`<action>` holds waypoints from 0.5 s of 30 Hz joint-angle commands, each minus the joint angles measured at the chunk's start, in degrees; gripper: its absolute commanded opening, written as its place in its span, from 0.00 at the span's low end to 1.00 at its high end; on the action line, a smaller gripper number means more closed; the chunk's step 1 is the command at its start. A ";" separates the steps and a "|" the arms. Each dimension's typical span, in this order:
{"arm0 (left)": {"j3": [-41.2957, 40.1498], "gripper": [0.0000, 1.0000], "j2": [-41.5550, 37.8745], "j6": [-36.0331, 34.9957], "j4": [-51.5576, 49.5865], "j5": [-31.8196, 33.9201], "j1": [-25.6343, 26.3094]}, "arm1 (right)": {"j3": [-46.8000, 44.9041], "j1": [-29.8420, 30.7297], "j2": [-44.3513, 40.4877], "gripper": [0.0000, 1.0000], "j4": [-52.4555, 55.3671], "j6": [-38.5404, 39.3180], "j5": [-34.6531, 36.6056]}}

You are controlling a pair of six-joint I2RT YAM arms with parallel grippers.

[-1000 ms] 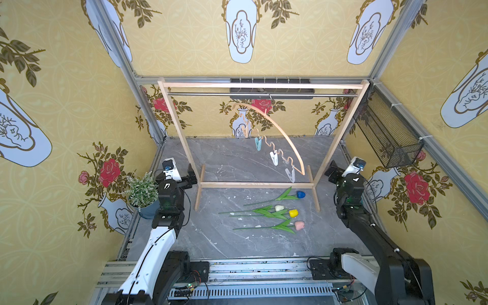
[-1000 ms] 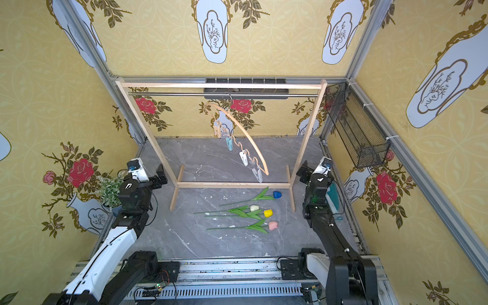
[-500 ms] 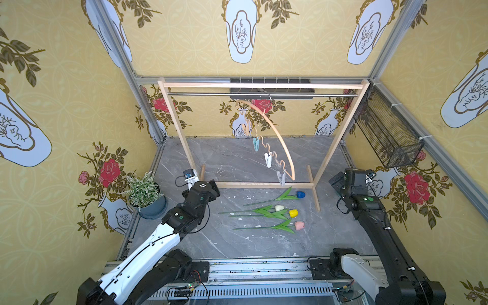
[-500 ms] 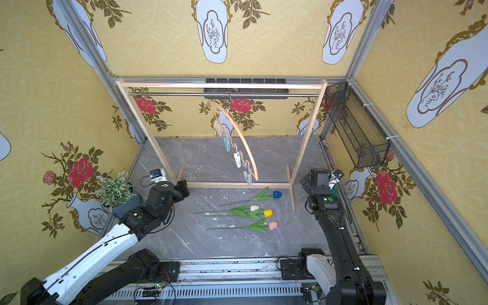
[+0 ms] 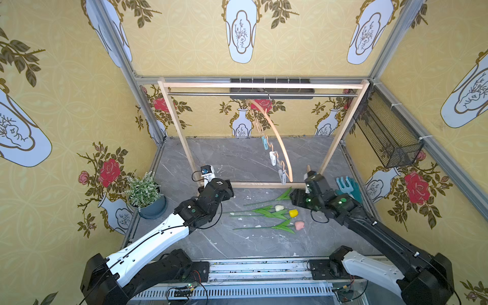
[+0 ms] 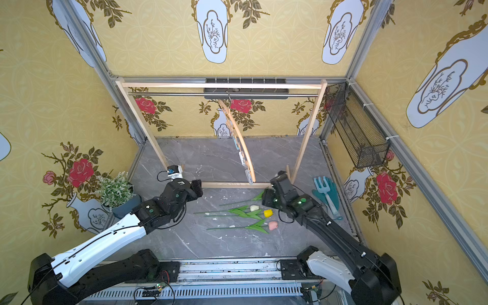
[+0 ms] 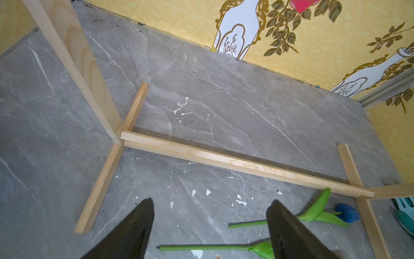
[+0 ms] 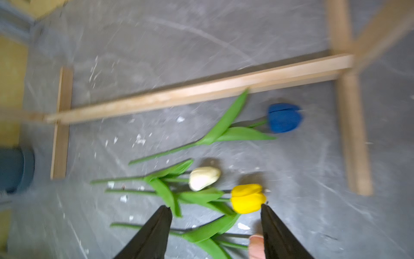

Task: Dry the flowers on a clothes hanger
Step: Pick up the flower at the center of the board.

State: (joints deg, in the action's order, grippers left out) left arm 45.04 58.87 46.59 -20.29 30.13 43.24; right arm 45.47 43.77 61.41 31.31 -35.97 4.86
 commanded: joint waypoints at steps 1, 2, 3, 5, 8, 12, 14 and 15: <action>0.07 0.82 0.81 4.72 -2.74 -4.24 -2.45 | 1.09 11.34 4.33 0.75 -1.40 -0.41 9.63; -0.31 0.81 0.83 5.26 -2.66 -5.14 -3.10 | 0.52 14.65 5.48 0.78 -2.65 -0.75 12.15; -0.81 0.80 0.72 5.80 -2.37 -5.98 -3.63 | -0.48 18.41 6.31 0.83 -4.53 -1.44 15.52; -2.03 0.79 0.16 6.41 -1.52 -7.08 -4.27 | -3.96 25.51 6.46 0.87 -10.78 -0.07 20.17; -4.00 0.77 -1.32 8.21 -1.24 -8.15 -5.06 | -5.92 25.11 8.09 0.77 -17.20 5.70 7.55; -6.97 0.75 -3.83 9.65 -0.22 -8.94 -5.62 | -1.07 20.39 16.22 0.66 -11.73 12.07 -6.44; -8.23 0.74 -4.78 10.15 1.14 -8.93 -5.67 | 0.33 19.83 18.34 0.65 -9.86 14.54 -6.52; -8.90 0.73 -5.05 10.42 2.00 -8.87 -5.79 | 0.60 18.47 18.86 0.64 -9.40 15.51 -7.16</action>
State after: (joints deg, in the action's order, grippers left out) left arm 37.39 54.37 55.75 -20.84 22.00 37.67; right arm 45.01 63.77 79.07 20.88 -25.67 2.15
